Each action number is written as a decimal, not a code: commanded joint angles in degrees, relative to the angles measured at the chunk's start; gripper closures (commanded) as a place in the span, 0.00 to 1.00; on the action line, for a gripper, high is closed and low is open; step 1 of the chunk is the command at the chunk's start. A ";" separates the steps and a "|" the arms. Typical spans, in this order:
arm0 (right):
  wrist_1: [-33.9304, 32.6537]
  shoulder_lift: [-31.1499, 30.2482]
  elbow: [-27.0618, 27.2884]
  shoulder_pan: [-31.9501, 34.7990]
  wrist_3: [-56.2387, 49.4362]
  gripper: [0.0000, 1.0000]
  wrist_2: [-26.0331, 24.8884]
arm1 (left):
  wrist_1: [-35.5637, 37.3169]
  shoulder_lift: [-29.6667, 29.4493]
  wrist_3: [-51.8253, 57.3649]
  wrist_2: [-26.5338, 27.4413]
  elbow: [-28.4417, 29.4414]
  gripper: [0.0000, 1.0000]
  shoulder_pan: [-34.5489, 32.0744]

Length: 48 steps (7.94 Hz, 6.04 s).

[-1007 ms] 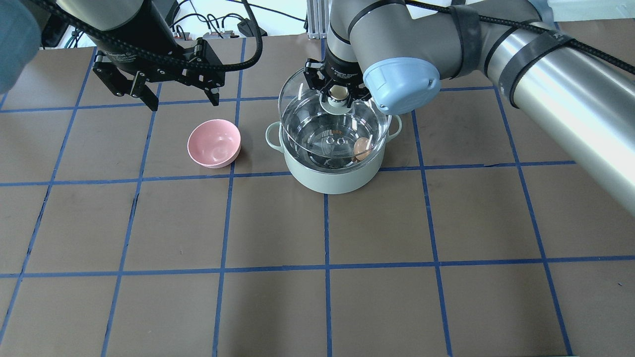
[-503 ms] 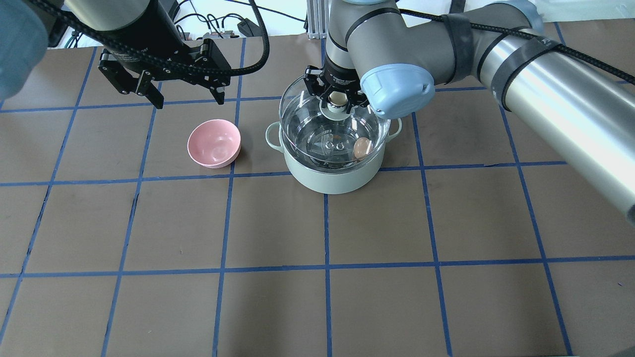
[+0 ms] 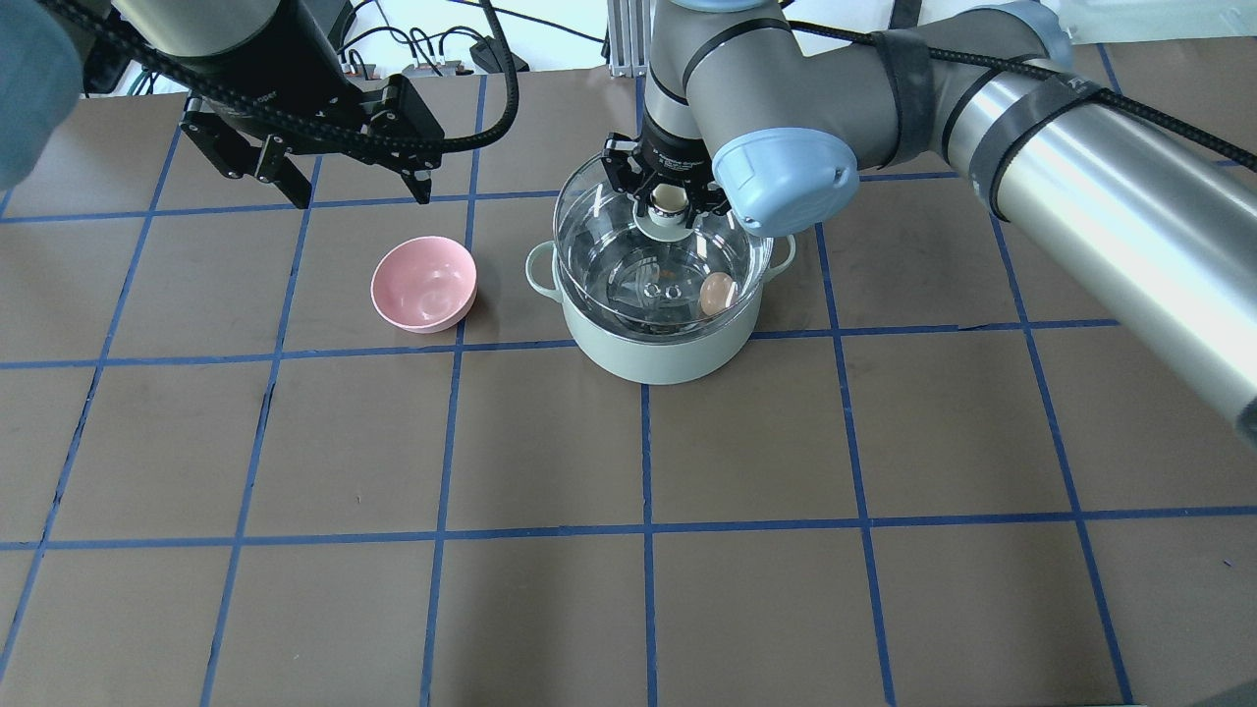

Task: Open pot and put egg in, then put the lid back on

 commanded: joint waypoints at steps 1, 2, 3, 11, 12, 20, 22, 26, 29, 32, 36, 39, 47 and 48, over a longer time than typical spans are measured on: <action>0.53 -0.12 0.07 0.08 0.28 1.00 0.28 | -0.27 0.00 0.83 2.43 0.18 0.00 0.49; 0.97 -0.21 0.07 0.08 1.94 1.00 0.37 | -0.27 0.00 0.83 2.43 0.18 0.00 0.75; 0.97 -0.30 0.07 0.17 1.95 1.00 0.37 | -0.27 0.00 0.83 2.43 0.10 0.00 0.76; 0.62 0.67 0.24 0.17 2.66 1.00 3.00 | -0.44 0.00 0.83 2.34 -0.34 0.00 0.58; 0.62 0.75 0.33 0.17 2.05 0.98 2.40 | -0.36 0.00 0.83 2.34 -0.34 0.00 0.41; 0.36 0.84 1.12 0.17 1.96 0.49 2.04 | -0.36 0.00 0.83 2.34 -0.34 0.00 0.49; 0.36 0.84 1.12 0.00 1.95 0.47 2.04 | -0.36 0.00 0.83 2.34 -0.34 0.00 0.49; 0.09 0.84 1.21 0.00 2.39 0.33 2.04 | -0.36 0.09 0.83 2.34 -0.34 0.00 0.67; -0.08 0.76 0.95 -0.44 2.13 0.27 2.30 | -0.36 0.09 0.83 2.34 -0.34 0.00 0.67; 2.36 -2.65 0.77 -5.08 -2.58 0.25 1.95 | -0.27 0.09 0.83 2.34 -0.34 0.00 0.67; 21.67 -16.16 0.68 -11.50 -19.86 0.18 -0.51 | -0.27 0.09 0.83 2.34 -0.34 0.00 0.67; 26.20 -20.51 0.86 -15.64 -27.81 0.17 -2.01 | -0.27 0.09 0.83 2.34 -0.34 0.00 0.67; 26.02 -21.31 0.95 -15.82 -31.09 0.00 -5.26 | -0.27 0.09 0.83 2.08 -0.43 0.00 0.67; 26.02 -21.31 1.03 -16.08 -31.61 0.00 -5.26 | -0.18 0.09 0.92 1.91 -0.43 0.00 0.67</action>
